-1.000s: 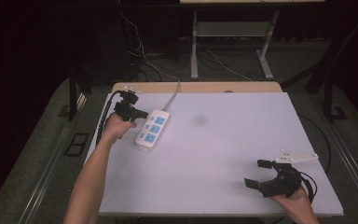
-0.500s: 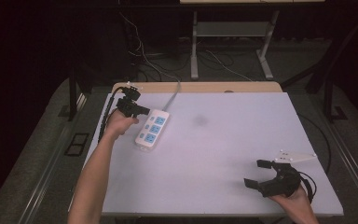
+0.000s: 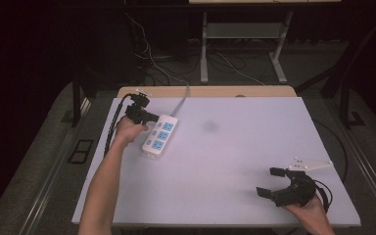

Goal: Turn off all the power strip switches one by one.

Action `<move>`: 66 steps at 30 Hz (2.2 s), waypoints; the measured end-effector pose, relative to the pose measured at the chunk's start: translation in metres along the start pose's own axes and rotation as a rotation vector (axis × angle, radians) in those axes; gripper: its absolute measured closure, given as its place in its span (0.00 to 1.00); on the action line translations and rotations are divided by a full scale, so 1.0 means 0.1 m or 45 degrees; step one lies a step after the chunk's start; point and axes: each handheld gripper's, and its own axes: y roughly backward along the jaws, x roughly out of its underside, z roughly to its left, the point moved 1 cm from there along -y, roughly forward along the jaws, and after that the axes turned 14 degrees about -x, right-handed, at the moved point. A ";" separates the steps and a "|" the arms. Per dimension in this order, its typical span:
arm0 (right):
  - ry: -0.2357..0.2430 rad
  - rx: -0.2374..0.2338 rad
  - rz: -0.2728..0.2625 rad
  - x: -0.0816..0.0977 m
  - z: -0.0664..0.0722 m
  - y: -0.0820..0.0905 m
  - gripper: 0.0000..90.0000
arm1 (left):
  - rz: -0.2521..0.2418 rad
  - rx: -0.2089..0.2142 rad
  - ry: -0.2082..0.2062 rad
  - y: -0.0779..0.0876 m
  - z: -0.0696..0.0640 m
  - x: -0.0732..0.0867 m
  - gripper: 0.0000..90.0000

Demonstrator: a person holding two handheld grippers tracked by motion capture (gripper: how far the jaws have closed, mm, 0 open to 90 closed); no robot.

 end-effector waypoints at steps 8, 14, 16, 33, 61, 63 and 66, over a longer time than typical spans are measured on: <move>0.000 -0.001 0.007 0.00 0.00 0.00 0.01 | 0.018 0.003 -0.002 -0.09 -0.02 0.01 0.99; -0.003 -0.001 0.008 0.00 0.00 0.00 0.01 | 0.029 0.014 -0.012 -0.14 -0.04 0.02 0.99; -0.002 0.000 0.009 0.00 0.00 -0.01 0.01 | 0.036 0.015 -0.016 -0.15 -0.05 0.03 0.99; 0.000 -0.005 0.016 0.01 0.01 -0.02 0.01 | 0.041 0.030 0.021 -0.18 -0.04 0.03 0.99; 0.016 -0.008 0.021 0.01 0.03 0.01 0.01 | 0.116 0.021 0.026 -0.19 -0.05 0.01 1.00; 0.016 -0.006 0.018 0.01 0.03 0.02 0.01 | 0.120 0.027 0.037 -0.19 -0.04 0.01 1.00; 0.016 -0.003 0.014 0.01 0.03 0.03 0.01 | 0.112 0.021 0.030 -0.18 -0.04 0.02 1.00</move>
